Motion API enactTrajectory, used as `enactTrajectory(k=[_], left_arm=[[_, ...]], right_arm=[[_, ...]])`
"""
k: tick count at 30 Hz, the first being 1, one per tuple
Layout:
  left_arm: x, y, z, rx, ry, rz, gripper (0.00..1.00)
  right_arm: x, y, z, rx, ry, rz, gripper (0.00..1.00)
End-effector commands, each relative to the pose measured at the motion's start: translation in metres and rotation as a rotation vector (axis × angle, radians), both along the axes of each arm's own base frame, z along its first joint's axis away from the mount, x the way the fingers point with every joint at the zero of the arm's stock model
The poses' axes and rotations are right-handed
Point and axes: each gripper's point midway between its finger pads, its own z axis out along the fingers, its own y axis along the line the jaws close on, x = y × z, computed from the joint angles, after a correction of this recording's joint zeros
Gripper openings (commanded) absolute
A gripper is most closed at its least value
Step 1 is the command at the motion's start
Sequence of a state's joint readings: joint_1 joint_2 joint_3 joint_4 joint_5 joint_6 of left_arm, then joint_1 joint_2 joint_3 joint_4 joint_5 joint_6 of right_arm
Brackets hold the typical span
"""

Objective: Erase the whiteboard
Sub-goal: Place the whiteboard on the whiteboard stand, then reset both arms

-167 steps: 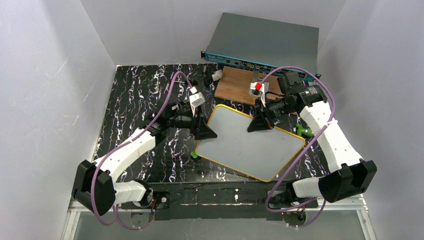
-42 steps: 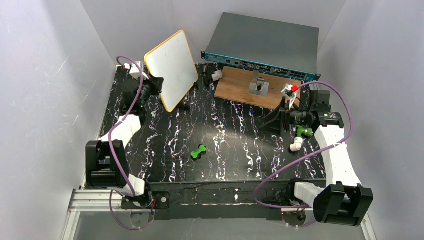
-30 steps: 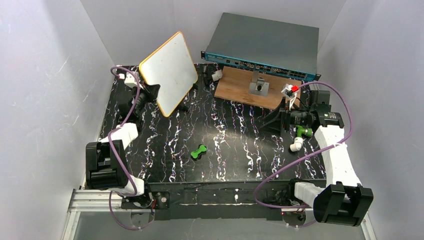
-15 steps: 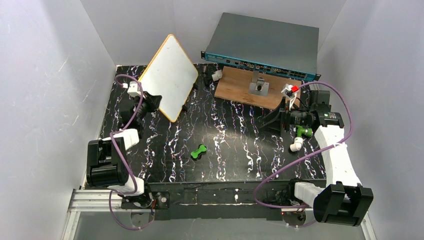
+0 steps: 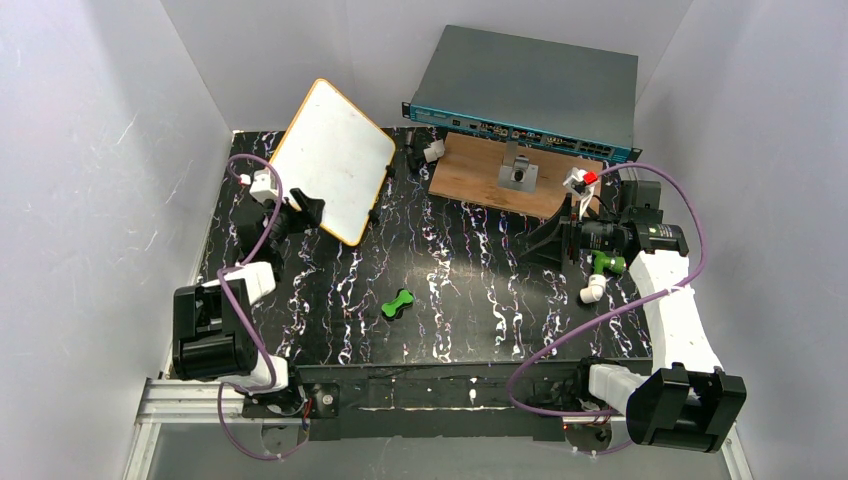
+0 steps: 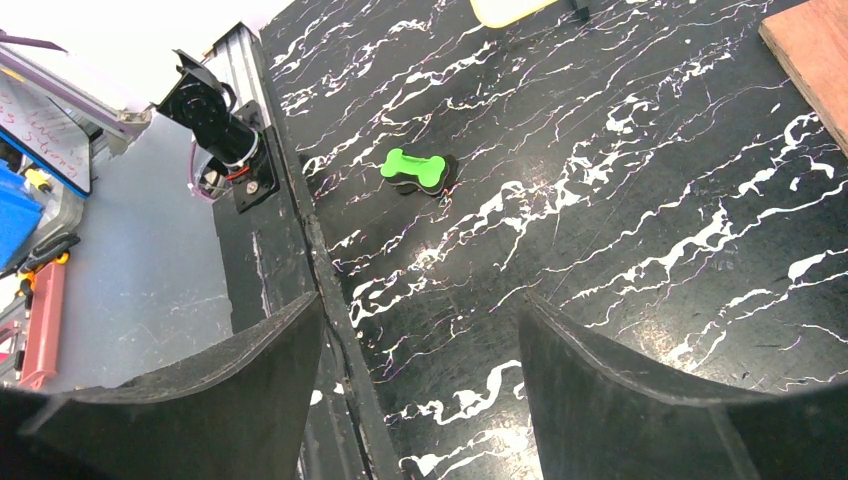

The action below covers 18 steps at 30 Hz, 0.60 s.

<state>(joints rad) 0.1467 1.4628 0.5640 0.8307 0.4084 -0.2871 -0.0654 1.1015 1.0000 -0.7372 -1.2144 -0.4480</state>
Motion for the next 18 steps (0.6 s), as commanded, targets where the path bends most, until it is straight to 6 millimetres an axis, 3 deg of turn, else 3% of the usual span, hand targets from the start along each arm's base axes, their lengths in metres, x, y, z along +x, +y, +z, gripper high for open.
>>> enactTrajectory(k=[1,4,6,9,12,15,18], left_arm=[[-0.005,0.004,0.031,0.04,-0.091,0.02,0.75],[-0.012,0.004,0.045,0.045,-0.121,0.023,0.85],[-0.018,0.007,0.054,0.051,-0.126,0.047,0.98],[-0.03,0.012,0.059,0.063,-0.102,0.087,0.98],[-0.046,0.031,0.053,0.065,0.003,0.213,0.98],[-0.075,0.051,0.051,0.071,0.093,0.353,0.98],[-0.113,0.067,0.063,0.057,0.126,0.495,0.98]], right_arm=[[-0.001,0.0,0.001,0.007,-0.012,0.005,0.76],[-0.002,-0.001,0.0,-0.001,-0.015,-0.001,0.76],[-0.002,-0.002,-0.002,-0.011,-0.018,-0.007,0.76],[-0.003,-0.004,-0.004,-0.029,-0.03,-0.018,0.76],[-0.002,-0.006,-0.006,-0.056,-0.041,-0.035,0.77],[0.003,-0.013,-0.007,-0.102,-0.062,-0.08,0.77],[0.012,-0.025,-0.001,-0.153,-0.093,-0.167,0.78]])
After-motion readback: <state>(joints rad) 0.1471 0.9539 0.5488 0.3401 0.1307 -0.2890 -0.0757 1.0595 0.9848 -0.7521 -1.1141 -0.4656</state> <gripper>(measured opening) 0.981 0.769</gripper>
